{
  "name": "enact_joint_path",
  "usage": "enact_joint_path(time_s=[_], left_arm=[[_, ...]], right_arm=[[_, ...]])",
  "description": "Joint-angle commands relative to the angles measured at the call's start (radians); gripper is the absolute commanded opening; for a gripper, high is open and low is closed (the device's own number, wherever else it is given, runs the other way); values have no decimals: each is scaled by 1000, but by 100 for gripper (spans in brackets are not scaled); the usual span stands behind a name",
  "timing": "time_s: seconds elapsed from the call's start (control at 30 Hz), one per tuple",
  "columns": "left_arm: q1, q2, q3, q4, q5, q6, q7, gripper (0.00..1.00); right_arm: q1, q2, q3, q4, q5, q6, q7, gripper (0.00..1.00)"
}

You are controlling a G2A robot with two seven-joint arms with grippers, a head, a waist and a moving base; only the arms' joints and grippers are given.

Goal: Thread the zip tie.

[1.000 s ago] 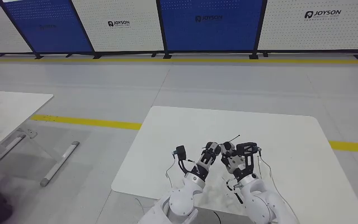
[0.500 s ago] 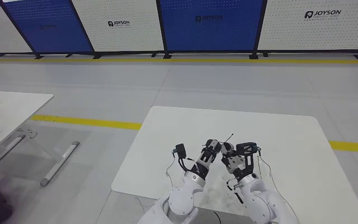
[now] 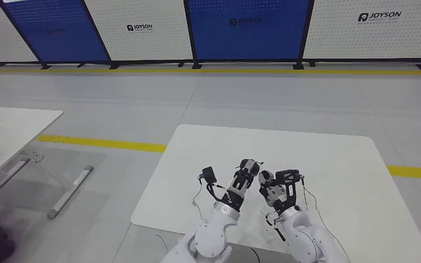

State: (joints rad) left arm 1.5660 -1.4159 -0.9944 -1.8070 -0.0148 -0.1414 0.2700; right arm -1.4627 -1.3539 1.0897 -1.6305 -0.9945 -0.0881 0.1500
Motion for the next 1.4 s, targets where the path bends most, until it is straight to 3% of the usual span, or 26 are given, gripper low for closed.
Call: enact_joint_path(time_s=[0.0, 0.13, 0.17, 0.2, 0.23, 0.33, 0.53, 0.7, 0.87, 1.0, 1.13, 1.2, 1.23, 1.27, 1.37], left_arm=[[5, 1, -1, -8, 4, -1, -1, 0], [9, 1, -3, -7, 13, 6, 1, 0], [7, 1, -4, -3, 15, 11, 4, 0], [5, 1, -6, 3, 19, 17, 9, 0], [2, 0, -10, 14, 26, 24, 19, 0], [-6, 0, -23, 39, 31, 37, 39, 0], [-26, 0, -81, 107, 29, 62, 96, 0], [-72, 1, -119, 202, 68, 137, 122, 0], [-109, 0, -130, 273, 98, 189, 119, 0], [-128, 2, -131, 316, 133, 272, 69, 0], [-139, 3, -138, 332, 161, 353, 61, 0], [-139, 2, -140, 333, 158, 362, 62, 44], [-140, 3, -141, 336, 168, 379, 57, 76], [-139, 3, -142, 335, 173, 387, 54, 99], [-135, 5, -147, 333, 185, 408, 41, 100]], right_arm=[[1, 0, 1, 6, 0, 1, 1, 0], [3, -1, 1, 13, 12, 7, 0, 0], [4, -1, 2, 13, 20, 9, -2, 22], [4, -2, 5, 11, 28, 13, -5, 93], [1, -2, 11, 4, 45, 17, -16, 100], [-20, -1, 44, -27, 104, 18, -61, 100], [-114, 4, 183, -113, 291, 16, -241, 100], [-178, 7, 303, -150, 440, 7, -343, 100], [-186, 7, 321, -156, 460, 7, -346, 100], [-186, 7, 321, -156, 460, 7, -346, 100], [-186, 7, 321, -156, 460, 7, -346, 100], [-186, 7, 321, -156, 460, 7, -346, 100], [-186, 7, 321, -156, 460, 7, -346, 100], [-186, 7, 321, -156, 460, 7, -346, 100], [-186, 7, 321, -156, 460, 7, -346, 100]])
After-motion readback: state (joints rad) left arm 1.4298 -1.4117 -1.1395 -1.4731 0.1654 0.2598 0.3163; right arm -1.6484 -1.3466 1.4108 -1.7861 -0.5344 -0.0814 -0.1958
